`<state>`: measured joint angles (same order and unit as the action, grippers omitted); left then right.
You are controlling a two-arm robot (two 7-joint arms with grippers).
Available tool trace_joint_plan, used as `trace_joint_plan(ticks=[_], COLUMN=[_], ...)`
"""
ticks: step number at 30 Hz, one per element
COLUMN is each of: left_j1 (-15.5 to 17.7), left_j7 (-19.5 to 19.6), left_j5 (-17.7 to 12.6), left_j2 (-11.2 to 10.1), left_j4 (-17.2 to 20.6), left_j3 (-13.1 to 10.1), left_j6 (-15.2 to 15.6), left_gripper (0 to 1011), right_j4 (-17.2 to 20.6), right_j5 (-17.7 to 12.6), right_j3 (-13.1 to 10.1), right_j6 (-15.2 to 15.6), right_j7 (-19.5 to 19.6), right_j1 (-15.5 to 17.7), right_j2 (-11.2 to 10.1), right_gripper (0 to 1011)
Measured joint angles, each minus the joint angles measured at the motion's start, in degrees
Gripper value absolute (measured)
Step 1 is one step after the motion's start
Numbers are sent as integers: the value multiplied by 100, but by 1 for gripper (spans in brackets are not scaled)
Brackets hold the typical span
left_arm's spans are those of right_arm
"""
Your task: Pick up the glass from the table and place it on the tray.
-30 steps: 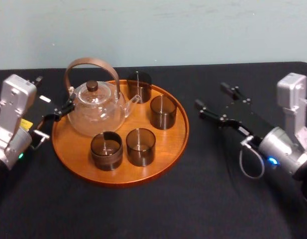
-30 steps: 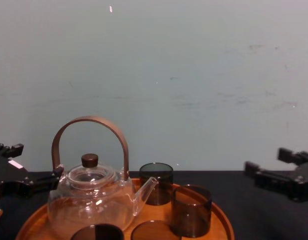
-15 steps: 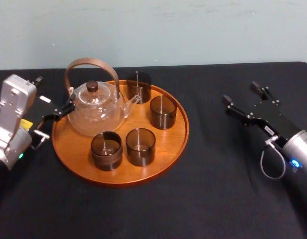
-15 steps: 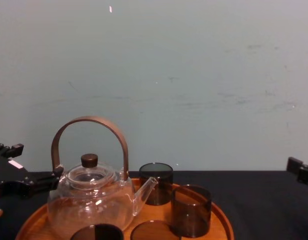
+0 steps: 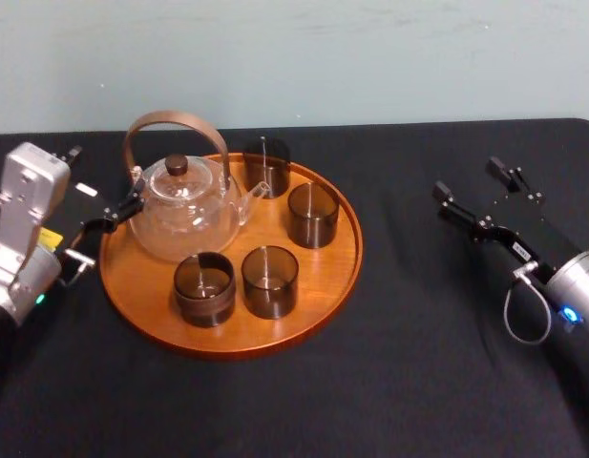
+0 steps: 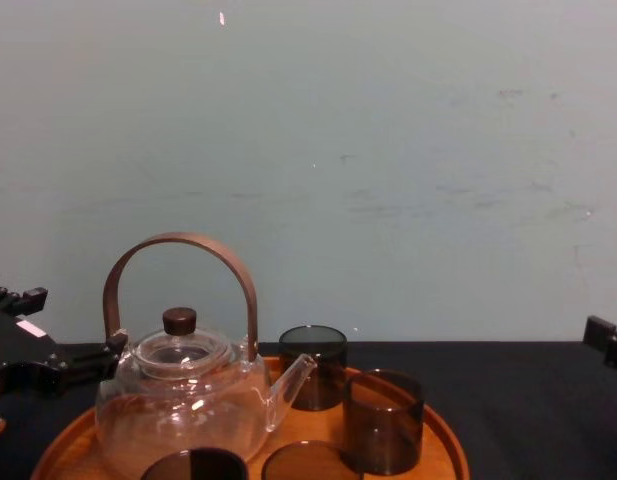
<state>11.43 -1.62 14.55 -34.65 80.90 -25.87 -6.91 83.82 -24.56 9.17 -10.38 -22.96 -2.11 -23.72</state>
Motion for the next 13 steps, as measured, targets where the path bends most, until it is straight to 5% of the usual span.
trace_joint_plan(ticks=[13], left_j1=[0], left_j7=[0], left_j5=[0], left_j2=[0], left_j4=[0], left_j3=[0], left_j6=[0], left_gripper=[1009], right_j4=[-4], right_j5=[7], right_j3=[12], right_j6=[7], right_j7=[-6], right_j1=[-7], right_j2=[0], right_gripper=[1002])
